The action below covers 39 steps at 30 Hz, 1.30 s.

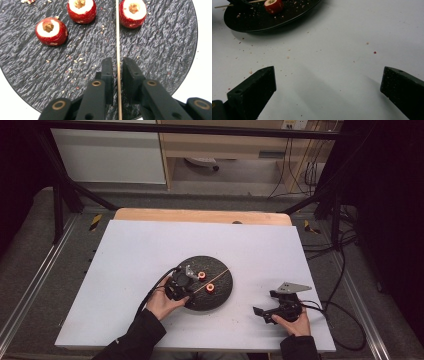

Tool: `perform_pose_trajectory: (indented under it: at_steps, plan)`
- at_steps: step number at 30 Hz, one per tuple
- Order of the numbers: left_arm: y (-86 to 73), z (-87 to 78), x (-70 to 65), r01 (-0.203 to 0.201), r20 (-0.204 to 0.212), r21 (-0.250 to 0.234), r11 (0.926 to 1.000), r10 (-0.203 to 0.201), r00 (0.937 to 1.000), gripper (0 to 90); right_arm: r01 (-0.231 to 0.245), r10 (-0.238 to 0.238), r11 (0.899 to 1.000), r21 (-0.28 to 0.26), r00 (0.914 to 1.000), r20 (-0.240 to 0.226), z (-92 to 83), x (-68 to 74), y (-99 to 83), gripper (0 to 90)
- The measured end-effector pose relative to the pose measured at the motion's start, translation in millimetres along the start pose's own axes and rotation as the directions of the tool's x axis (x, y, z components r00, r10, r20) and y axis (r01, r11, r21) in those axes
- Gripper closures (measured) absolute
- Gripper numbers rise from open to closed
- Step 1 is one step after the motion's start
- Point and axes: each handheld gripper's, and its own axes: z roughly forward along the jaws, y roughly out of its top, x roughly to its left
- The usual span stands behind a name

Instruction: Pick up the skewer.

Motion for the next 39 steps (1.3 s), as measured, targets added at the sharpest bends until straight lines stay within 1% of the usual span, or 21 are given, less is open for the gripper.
perform_pose_trajectory:
  at_steps: [4,8,11,15,21,24,27,29,31,33,39]
  plan:
    - [1.9,1.3,-1.9,-0.005,-0.001,0.005,1.0000,0.005,1.0000,83.3,0.000,0.000,1.000,0.002,1.0000,-0.001,-0.2,0.0,0.0,1.0]
    - [2.4,2.1,-2.5,0.000,-0.004,0.006,1.0000,0.000,1.0000,86.5,0.000,0.000,1.000,0.002,1.0000,-0.001,-0.2,-0.1,0.0,1.0]
    - [2.0,1.7,-2.3,0.005,-0.006,0.002,1.0000,-0.005,1.0000,87.5,-0.006,0.006,1.000,0.000,1.0000,-0.002,-0.4,0.3,0.2,1.0]
    - [1.6,-0.1,-2.7,0.009,-0.010,-0.008,0.9999,-0.009,0.9999,87.8,-0.001,0.001,1.000,0.001,1.0000,-0.001,-0.1,0.1,0.0,0.9]
    - [-3.1,-8.8,-1.5,0.021,-0.008,-0.053,0.9984,-0.022,0.9997,87.9,-0.007,0.007,1.000,0.000,1.0000,0.001,0.0,0.5,-0.2,1.0]
    - [-8.5,-15.0,0.1,0.035,-0.007,-0.089,0.9954,-0.035,0.9994,88.0,-0.010,0.010,1.000,0.003,1.0000,0.001,0.1,0.7,-0.3,0.9]
    - [-15.5,-21.6,2.6,0.045,-0.009,-0.127,0.9909,-0.047,0.9989,88.0,-0.010,0.010,1.000,0.004,0.9999,0.003,0.3,0.9,-0.5,1.0]
    - [-21.0,-26.0,4.0,0.057,-0.006,-0.157,0.9859,-0.059,0.9982,88.0,-0.012,0.012,1.000,0.004,0.9999,0.005,0.2,1.0,-0.6,1.0]
    - [-26.8,-30.2,5.5,0.068,-0.004,-0.183,0.9807,-0.070,0.9976,88.1,-0.008,0.008,1.000,0.002,1.0000,0.006,-0.1,0.8,-0.6,0.9]
    - [-32.6,-33.8,6.1,0.076,-0.013,-0.212,0.9744,-0.080,0.9967,88.1,-0.014,0.014,1.000,0.003,0.9999,0.005,-0.1,1.1,-0.5,0.9]
    - [-51.0,-41.6,9.3,0.096,-0.016,-0.275,0.9565,-0.105,0.9944,88.1,-0.010,0.010,1.000,0.000,0.9999,0.014,0.8,1.2,-1.0,0.9]
